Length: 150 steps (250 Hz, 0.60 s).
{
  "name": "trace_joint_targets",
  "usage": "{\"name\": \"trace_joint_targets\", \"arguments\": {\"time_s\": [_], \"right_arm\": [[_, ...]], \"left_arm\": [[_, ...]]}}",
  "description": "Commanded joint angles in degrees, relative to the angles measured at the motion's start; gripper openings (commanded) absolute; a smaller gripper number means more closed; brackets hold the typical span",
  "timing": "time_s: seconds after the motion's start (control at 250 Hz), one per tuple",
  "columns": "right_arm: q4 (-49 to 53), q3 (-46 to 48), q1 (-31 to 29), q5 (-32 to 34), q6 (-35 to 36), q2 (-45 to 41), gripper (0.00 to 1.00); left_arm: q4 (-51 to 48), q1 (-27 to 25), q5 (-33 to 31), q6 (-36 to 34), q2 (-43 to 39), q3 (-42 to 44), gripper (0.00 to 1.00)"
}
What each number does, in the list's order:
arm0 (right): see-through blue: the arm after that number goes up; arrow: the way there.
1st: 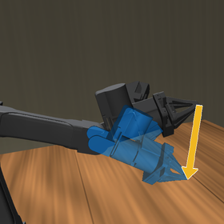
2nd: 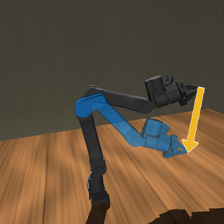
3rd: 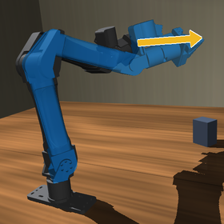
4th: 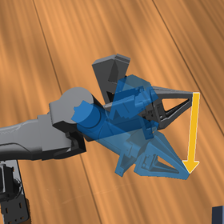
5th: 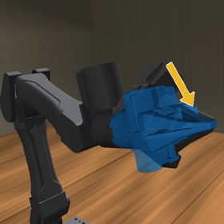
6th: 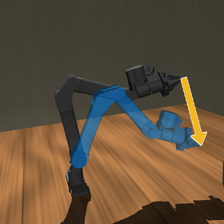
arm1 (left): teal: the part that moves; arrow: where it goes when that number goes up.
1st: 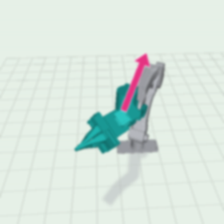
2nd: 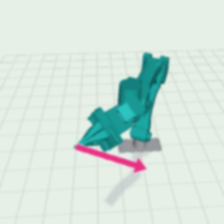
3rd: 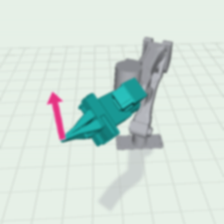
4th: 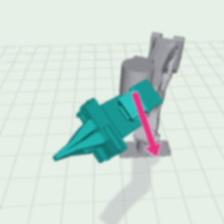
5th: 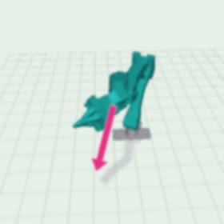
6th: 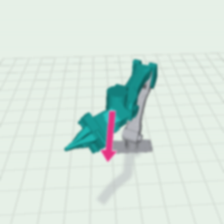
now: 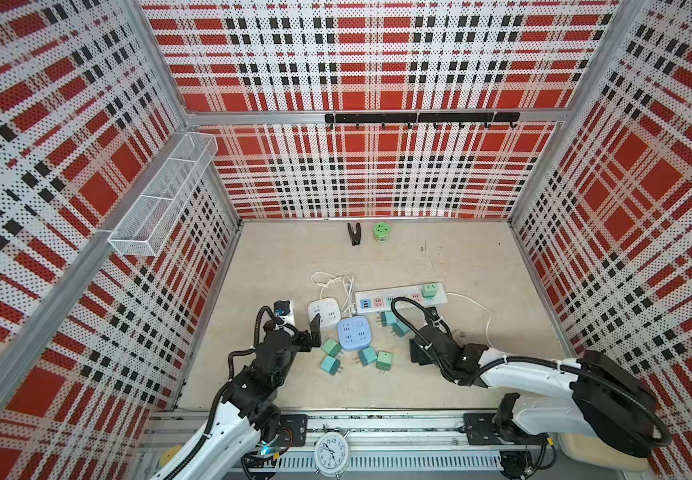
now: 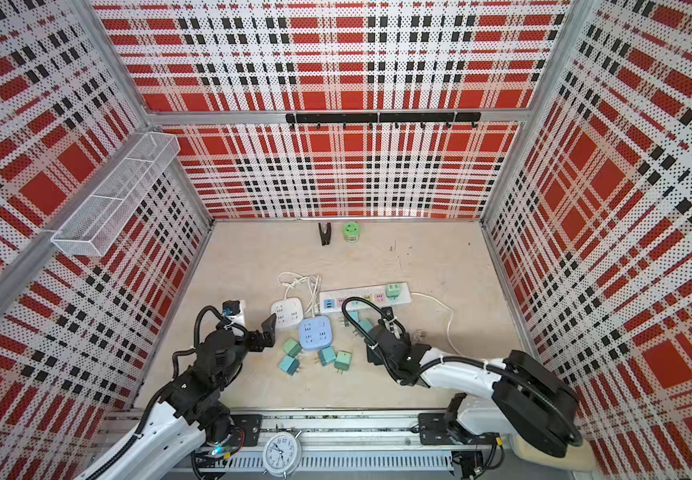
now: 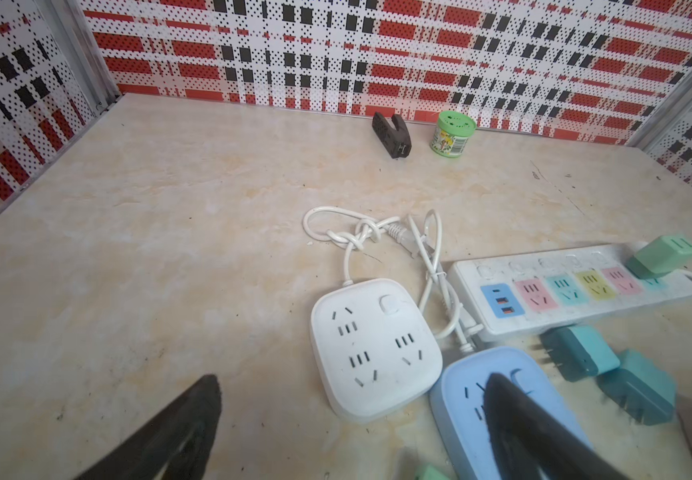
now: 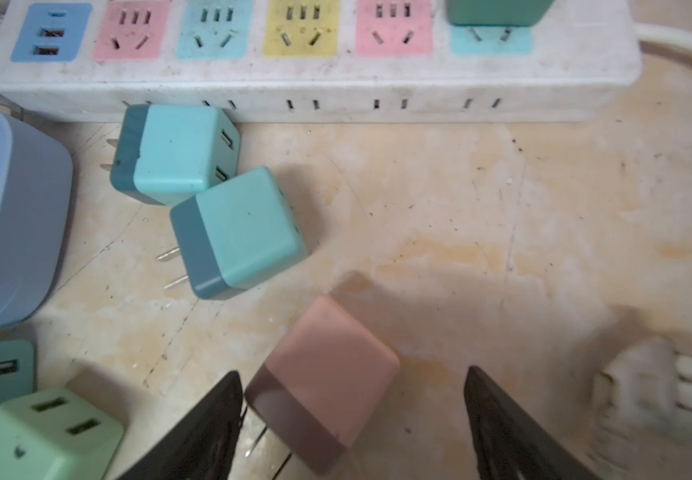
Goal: Insert the plug
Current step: 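Lower the right gripper toward the pink adapter near the robot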
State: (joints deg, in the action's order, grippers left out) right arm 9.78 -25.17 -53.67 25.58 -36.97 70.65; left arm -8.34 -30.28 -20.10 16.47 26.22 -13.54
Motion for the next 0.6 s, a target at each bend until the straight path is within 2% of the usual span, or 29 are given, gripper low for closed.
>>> {"name": "trace_joint_targets", "arguments": {"time_s": [0.0,0.268,0.432,0.596], "right_arm": [[4.7,1.8,-0.4,1.9,-1.9,-4.5,0.84],[3.7,2.9,-0.4,-0.9,-1.6,-10.1,0.82],[-0.1,2.2,-0.4,-3.2,-2.0,-8.1,0.82],[-5.6,1.8,-0.4,-6.4,-2.8,-2.7,0.8]], "left_arm": [[1.1,0.5,0.1,0.4,-0.8,-1.4,0.99],[1.0,0.5,-0.1,0.4,-1.6,-1.2,0.99],[1.2,0.5,0.1,0.3,-1.1,-1.2,1.0],[1.3,0.5,0.1,0.3,-0.4,-1.5,0.99]]}}
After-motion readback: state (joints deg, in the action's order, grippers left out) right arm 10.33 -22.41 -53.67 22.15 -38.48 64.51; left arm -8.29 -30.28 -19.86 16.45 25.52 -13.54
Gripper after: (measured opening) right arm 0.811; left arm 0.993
